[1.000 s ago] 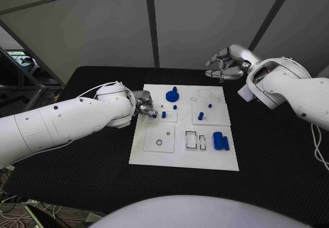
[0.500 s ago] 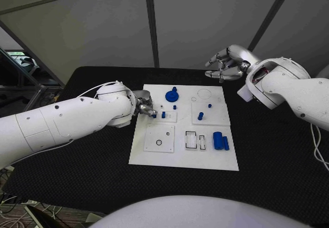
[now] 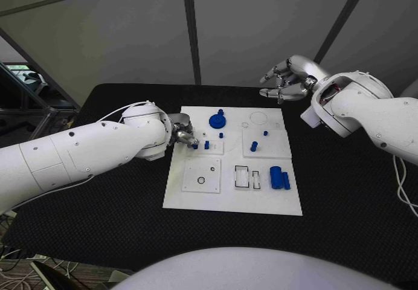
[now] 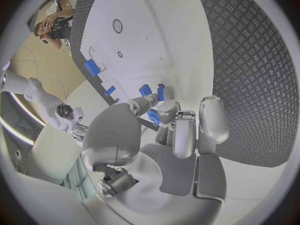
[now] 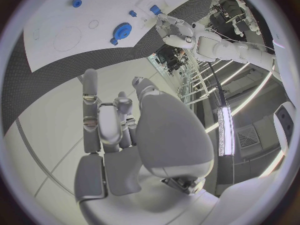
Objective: Assemble the parts on the task board
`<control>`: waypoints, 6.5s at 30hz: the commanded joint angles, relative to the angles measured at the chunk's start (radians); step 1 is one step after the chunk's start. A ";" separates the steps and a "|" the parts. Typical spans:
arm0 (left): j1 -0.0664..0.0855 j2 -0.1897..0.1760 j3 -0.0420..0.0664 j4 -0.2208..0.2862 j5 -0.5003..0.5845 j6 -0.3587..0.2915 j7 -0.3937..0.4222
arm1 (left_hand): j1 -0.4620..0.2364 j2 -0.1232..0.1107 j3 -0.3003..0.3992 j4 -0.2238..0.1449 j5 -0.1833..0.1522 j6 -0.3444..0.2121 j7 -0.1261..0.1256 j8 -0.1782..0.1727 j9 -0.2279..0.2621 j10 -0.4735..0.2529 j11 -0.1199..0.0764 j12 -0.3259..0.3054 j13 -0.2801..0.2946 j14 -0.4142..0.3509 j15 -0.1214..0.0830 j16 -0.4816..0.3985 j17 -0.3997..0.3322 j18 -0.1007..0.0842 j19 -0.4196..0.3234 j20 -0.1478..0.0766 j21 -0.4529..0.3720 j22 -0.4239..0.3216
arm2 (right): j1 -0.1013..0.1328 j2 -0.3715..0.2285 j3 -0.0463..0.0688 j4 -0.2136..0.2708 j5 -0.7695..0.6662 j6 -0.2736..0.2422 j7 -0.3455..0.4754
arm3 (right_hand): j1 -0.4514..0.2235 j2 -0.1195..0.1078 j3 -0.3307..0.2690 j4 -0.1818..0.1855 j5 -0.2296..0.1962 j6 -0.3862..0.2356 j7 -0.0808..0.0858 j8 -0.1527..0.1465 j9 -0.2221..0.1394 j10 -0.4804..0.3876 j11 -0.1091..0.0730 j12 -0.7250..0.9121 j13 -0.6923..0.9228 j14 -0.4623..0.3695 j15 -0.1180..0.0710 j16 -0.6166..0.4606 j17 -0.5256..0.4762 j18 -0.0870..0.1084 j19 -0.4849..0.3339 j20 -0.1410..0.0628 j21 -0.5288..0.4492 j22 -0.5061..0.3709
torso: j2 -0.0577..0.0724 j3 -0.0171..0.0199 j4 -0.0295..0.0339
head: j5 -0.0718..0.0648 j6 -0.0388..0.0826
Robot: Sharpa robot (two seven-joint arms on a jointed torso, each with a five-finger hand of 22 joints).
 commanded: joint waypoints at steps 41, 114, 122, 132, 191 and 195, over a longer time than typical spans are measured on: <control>-0.004 0.007 -0.004 -0.023 0.010 0.009 -0.001 | -0.232 -0.041 -0.176 0.048 0.004 0.072 -0.023 0.017 -0.002 0.045 -0.021 0.029 0.032 0.083 -0.023 0.003 0.184 -0.056 0.022 -0.014 0.011 0.026 | 0.001 0.000 0.000 -0.003 -0.004 0.004 0.004 | -0.009 0.004 0.005 0.006 0.008 -0.002 -0.003 0.007 0.000 -0.010 0.001 0.001 -0.004 -0.005 0.003 -0.005 -0.003 0.013 0.009 -0.001 -0.008 -0.002 | -0.001 -0.0010 0.0016 | -0.005 0.000; -0.002 0.227 -0.028 -0.277 -0.390 -0.201 0.508 | 0.404 -0.108 -0.399 0.045 0.013 0.010 0.089 -0.456 -0.490 -0.403 0.123 -0.692 -0.829 -0.189 0.098 -0.383 -0.415 0.050 -0.303 0.098 -0.654 -0.413 | -0.006 0.014 0.000 -0.020 0.004 -0.009 0.022 | 0.012 -0.018 0.077 0.022 0.013 0.001 -0.002 0.027 -0.002 -0.170 0.001 -0.248 -0.310 -0.064 0.003 -0.153 -0.155 0.013 -0.011 0.000 -0.056 -0.029 | 0.001 -0.0003 0.0015 | -0.045 0.032; -0.003 0.244 -0.028 -0.299 -0.390 -0.184 0.513 | 0.412 -0.102 -0.394 0.044 0.013 0.020 0.090 -0.463 -0.495 -0.388 0.119 -0.695 -0.837 -0.182 0.095 -0.354 -0.399 0.051 -0.302 0.096 -0.643 -0.398 | -0.006 0.015 0.000 -0.019 0.004 -0.006 0.020 | 0.012 -0.018 0.077 0.022 0.013 0.001 -0.002 0.027 -0.002 -0.170 0.001 -0.248 -0.310 -0.064 0.003 -0.153 -0.155 0.013 -0.011 0.000 -0.056 -0.029 | 0.000 -0.0002 0.0018 | -0.045 0.030; -0.003 0.256 -0.029 -0.309 -0.386 -0.181 0.524 | 0.434 -0.086 -0.368 0.034 0.014 0.042 0.088 -0.476 -0.504 -0.346 0.105 -0.704 -0.850 -0.158 0.083 -0.297 -0.356 0.047 -0.283 0.087 -0.592 -0.348 | -0.006 0.016 0.000 -0.018 0.004 -0.004 0.018 | 0.012 -0.018 0.077 0.022 0.013 0.001 -0.002 0.027 -0.002 -0.170 0.001 -0.248 -0.311 -0.064 0.003 -0.153 -0.154 0.013 -0.011 0.000 -0.056 -0.029 | 0.000 -0.0004 0.0017 | -0.046 0.030; -0.005 0.153 0.010 -0.198 -0.336 -0.236 0.520 | 0.470 -0.062 -0.282 -0.034 0.013 0.145 0.109 -0.535 -0.531 -0.200 0.104 -0.807 -0.883 -0.087 0.078 -0.183 -0.259 0.019 -0.213 0.076 -0.386 -0.148 | -0.006 0.012 0.000 -0.016 0.004 -0.004 0.018 | 0.009 -0.019 0.082 0.025 0.013 0.006 -0.003 0.032 -0.001 -0.165 0.000 -0.250 -0.319 -0.061 0.003 -0.154 -0.154 0.013 -0.009 -0.001 -0.059 -0.030 | -0.002 -0.0006 0.0045 | -0.048 0.022; -0.006 0.119 0.015 -0.181 -0.326 -0.228 0.515 | 0.470 -0.062 -0.282 -0.034 0.013 0.145 0.109 -0.535 -0.531 -0.200 0.104 -0.807 -0.883 -0.087 0.078 -0.183 -0.259 0.019 -0.213 0.076 -0.386 -0.148 | -0.006 0.010 0.000 -0.016 0.004 -0.004 0.017 | 0.009 -0.019 0.082 0.025 0.013 0.006 -0.003 0.032 -0.001 -0.165 0.000 -0.250 -0.319 -0.061 0.003 -0.154 -0.154 0.013 -0.009 -0.001 -0.059 -0.030 | -0.002 -0.0007 0.0054 | -0.046 0.021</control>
